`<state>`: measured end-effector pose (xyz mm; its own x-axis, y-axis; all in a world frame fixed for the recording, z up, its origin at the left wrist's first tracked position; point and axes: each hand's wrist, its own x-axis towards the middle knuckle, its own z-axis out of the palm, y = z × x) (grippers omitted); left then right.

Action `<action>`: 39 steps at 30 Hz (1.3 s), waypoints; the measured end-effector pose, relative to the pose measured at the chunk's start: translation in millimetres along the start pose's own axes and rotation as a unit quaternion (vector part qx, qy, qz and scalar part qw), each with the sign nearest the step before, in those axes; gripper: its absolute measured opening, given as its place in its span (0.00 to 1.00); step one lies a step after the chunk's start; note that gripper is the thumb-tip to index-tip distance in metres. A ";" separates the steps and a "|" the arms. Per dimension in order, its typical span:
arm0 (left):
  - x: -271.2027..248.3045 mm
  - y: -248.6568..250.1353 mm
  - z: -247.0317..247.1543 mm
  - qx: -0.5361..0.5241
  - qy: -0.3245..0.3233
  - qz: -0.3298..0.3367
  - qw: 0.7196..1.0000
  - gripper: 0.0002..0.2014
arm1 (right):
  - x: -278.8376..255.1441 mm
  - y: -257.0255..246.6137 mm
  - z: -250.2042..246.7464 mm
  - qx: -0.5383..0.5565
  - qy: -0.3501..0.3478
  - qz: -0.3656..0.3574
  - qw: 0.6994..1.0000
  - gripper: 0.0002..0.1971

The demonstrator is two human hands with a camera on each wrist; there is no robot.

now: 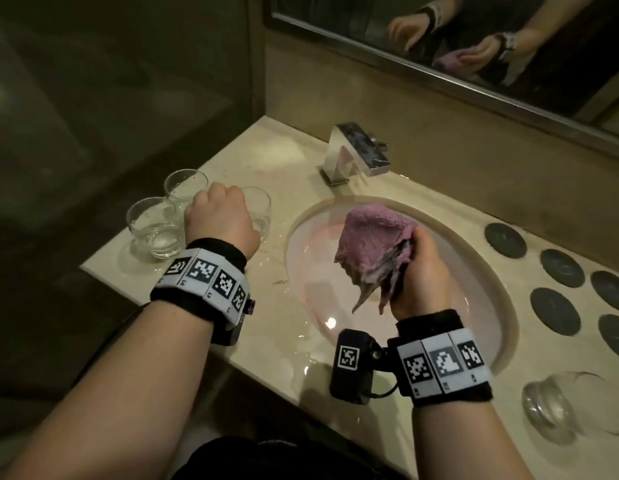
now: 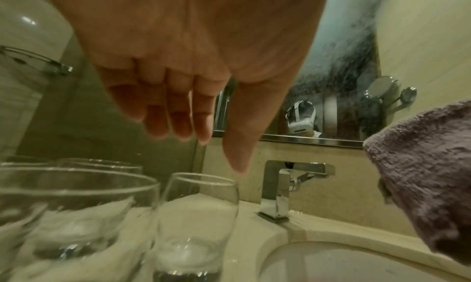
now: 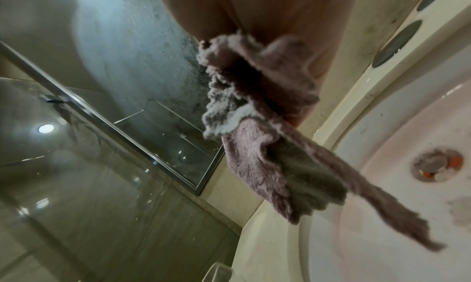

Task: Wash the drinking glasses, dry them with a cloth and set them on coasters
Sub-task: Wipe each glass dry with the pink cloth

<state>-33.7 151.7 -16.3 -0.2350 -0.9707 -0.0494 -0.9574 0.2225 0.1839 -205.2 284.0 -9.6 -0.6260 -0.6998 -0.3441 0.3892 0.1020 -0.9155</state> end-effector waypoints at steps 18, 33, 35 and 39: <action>-2.1 -15.1 6.5 0.086 -0.188 -0.050 0.977 0.12 | 7.5 16.5 11.0 0.059 0.032 0.041 0.997 0.18; -20.3 -27.2 -14.0 -0.321 -0.109 -0.024 0.940 0.04 | 3.6 7.3 -11.4 0.115 0.043 -0.003 0.992 0.15; -27.5 -13.5 -11.5 -0.432 -0.112 -0.007 0.895 0.05 | 3.7 7.1 -21.1 0.106 0.052 -0.012 0.993 0.17; -34.5 26.5 10.5 -0.657 -0.162 -0.029 0.736 0.05 | -2.5 -4.0 -49.3 0.092 0.075 -0.034 0.992 0.15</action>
<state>-52.7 192.0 -20.0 -0.4323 -0.8548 -0.2872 -0.0289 -0.3051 0.9519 -238.6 320.2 -15.4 -0.7437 -0.5855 -0.3226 0.4508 -0.0829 -0.8888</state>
